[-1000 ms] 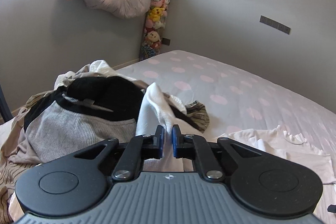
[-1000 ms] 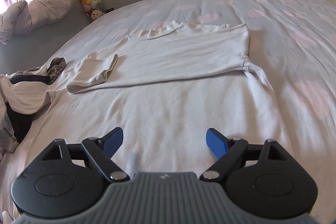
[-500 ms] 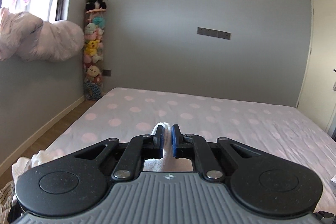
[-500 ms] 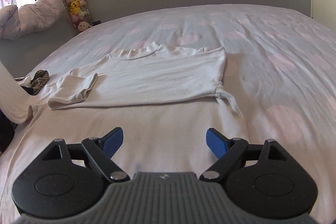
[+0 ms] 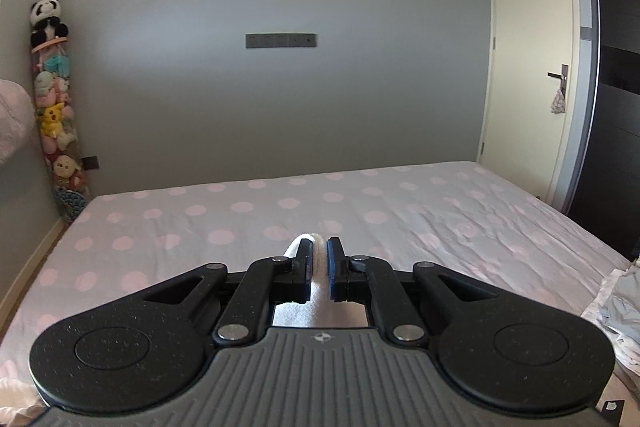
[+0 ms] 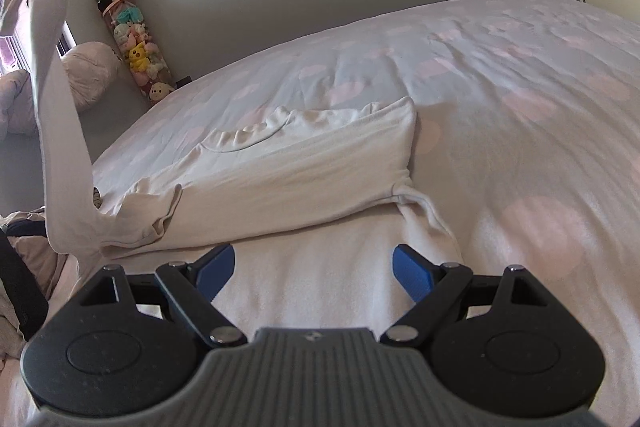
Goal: Fold clothes
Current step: 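Lift the shirt half and lay it over the body, open left gripper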
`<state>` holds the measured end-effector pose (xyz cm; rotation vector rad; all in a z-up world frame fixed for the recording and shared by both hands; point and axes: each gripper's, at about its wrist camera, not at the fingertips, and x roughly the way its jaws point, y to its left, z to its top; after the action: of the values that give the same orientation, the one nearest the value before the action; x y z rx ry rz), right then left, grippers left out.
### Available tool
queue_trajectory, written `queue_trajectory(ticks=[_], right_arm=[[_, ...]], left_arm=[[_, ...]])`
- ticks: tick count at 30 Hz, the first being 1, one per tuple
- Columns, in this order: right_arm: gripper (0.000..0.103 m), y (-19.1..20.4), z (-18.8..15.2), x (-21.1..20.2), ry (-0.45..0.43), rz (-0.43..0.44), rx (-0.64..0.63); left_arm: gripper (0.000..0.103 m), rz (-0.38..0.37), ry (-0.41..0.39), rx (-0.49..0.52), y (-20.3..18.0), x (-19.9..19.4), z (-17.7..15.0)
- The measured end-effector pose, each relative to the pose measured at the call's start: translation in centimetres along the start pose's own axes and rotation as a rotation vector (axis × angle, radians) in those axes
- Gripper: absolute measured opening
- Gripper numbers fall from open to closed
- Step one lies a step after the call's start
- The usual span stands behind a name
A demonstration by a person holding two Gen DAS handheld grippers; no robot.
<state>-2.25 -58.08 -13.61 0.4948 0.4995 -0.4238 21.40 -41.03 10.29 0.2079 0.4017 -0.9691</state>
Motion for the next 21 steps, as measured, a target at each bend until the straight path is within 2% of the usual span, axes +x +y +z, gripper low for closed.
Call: queue_trajectory(ticks=[6, 13, 19, 20, 21], right_arm=[[0.088, 0.1, 0.5, 0.2, -0.039, -0.090, -0.075], [0.088, -0.7, 0.8, 0.7, -0.054, -0.097, -0.060], [0.088, -0.8, 0.7, 0.9, -0.049, -0.097, -0.053], [0.088, -0.8, 0.7, 1.0, -0.048, -0.097, -0.056], [0.088, -0.8, 0.7, 1.0, -0.048, -0.098, -0.058]], left_arm=[[0.006, -0.114, 0.114, -0.004, -4.0, 6.8, -2.5], [0.006, -0.255, 0.277, -0.015, -8.0, 12.6, -6.5], [0.006, -0.331, 0.391, -0.029, -10.3, 16.0, -9.3], [0.007, -0.347, 0.406, -0.039, -10.7, 16.3, -9.6], [0.011, -0.353, 0.419, -0.042, -11.0, 16.6, -10.0]])
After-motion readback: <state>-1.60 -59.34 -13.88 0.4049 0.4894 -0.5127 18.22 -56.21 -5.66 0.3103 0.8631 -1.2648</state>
